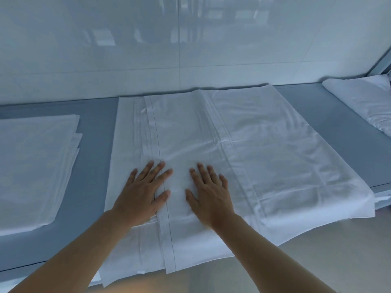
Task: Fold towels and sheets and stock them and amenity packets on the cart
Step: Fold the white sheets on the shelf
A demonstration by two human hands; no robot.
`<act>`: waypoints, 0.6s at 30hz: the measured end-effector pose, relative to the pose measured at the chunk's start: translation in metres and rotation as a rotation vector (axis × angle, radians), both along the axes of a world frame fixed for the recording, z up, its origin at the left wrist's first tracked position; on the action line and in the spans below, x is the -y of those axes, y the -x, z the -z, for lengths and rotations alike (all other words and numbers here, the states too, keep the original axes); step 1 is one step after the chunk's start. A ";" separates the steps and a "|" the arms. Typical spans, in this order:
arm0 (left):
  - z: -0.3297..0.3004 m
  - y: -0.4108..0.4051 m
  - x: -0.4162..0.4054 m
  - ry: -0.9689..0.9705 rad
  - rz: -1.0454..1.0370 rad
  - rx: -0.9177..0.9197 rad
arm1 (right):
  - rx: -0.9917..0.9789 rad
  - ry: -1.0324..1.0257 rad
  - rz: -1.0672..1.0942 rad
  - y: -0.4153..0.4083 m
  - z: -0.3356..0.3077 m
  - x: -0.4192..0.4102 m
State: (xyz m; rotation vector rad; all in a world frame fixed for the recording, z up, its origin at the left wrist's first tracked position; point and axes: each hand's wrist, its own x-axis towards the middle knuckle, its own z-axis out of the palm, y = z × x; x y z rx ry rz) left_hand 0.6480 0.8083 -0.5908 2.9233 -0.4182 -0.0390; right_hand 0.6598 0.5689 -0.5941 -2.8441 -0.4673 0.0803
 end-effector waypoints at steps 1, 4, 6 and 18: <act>-0.001 0.002 -0.001 0.008 -0.001 -0.007 | 0.021 -0.017 -0.006 -0.004 -0.004 0.007; -0.007 0.002 0.010 0.007 -0.068 -0.029 | 0.108 0.006 0.032 -0.029 -0.011 0.043; -0.013 -0.001 0.029 -0.010 -0.115 -0.003 | 0.083 0.036 0.078 -0.049 -0.013 0.069; 0.002 -0.062 0.213 -0.011 -0.113 -0.007 | 0.029 0.054 0.034 -0.078 0.000 0.192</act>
